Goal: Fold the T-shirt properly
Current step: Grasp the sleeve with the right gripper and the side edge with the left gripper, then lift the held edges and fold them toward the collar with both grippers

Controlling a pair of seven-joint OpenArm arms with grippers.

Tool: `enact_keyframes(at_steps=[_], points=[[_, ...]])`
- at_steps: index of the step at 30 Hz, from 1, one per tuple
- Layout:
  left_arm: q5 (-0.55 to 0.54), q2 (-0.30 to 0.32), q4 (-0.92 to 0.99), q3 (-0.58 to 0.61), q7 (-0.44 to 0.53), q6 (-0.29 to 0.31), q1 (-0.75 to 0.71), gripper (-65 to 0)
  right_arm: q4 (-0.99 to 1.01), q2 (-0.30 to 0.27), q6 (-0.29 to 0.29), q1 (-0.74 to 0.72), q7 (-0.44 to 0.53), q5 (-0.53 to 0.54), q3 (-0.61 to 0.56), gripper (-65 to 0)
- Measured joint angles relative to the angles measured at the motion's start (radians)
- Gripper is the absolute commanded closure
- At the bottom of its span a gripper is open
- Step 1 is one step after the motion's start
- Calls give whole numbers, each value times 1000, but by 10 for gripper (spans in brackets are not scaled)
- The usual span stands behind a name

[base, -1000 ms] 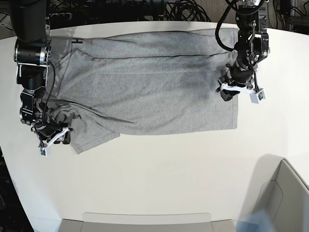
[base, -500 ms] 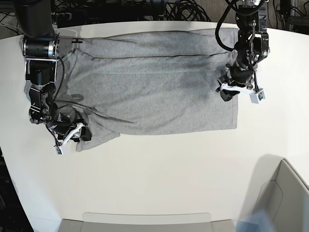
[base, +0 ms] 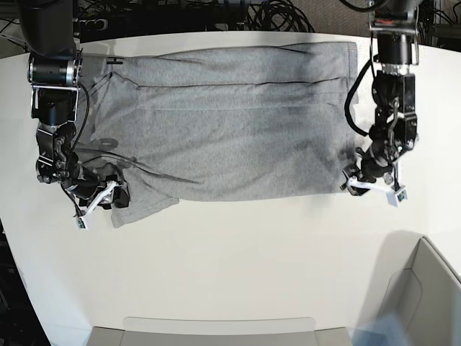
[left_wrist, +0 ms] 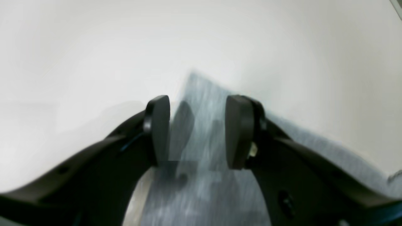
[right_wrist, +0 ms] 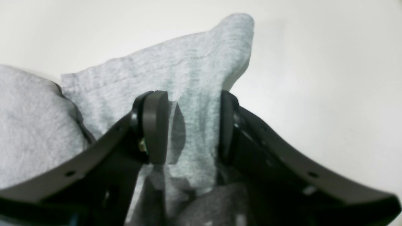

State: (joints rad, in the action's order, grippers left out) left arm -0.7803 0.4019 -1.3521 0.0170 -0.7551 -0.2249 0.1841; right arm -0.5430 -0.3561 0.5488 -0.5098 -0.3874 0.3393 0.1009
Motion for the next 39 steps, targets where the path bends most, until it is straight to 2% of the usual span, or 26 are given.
enact_keyframes(at_steps=[1,4,6,12,15,17,21,22,25,27,29,35,39], points=[[5,0,29,0,0,13,18,-298,0,0,0,0,1,0,0,-254],[-2,-3,87,1,-16,110,45,-298,1,0,0,0,1,0,0,-254],[-4,-2,112,4,-27,138,49,-298,0,0,0,0,2,-2,0,-254],[-1,-3,164,4,-25,145,48,-298,0,0,0,0,2,-2,0,-254],[2,3,166,56,-17,169,50,-298,0,0,0,0,3,-2,0,-254],[1,2,192,86,21,186,56,-298,0,0,0,0,3,-2,0,-254],[-6,2,216,116,35,189,67,-289,0,0,0,0,3,-2,0,-253],[-5,5,216,134,47,189,65,-270,0,0,0,0,3,-2,0,-247],[-1,6,216,143,51,188,65,-189,0,-1,0,0,3,-3,0,-171],[-2,6,217,143,48,187,65,-100,1,-1,-1,-2,2,-11,0,-84],[-4,6,219,143,50,188,62,-56,5,-1,0,-8,2,-21,0,0],[-5,3,222,145,106,188,61,-53,18,0,2,-26,37,-45,-10,0],[-6,0,227,132,128,186,61,-40,21,0,-10,-77,25,-64,-98,0]])
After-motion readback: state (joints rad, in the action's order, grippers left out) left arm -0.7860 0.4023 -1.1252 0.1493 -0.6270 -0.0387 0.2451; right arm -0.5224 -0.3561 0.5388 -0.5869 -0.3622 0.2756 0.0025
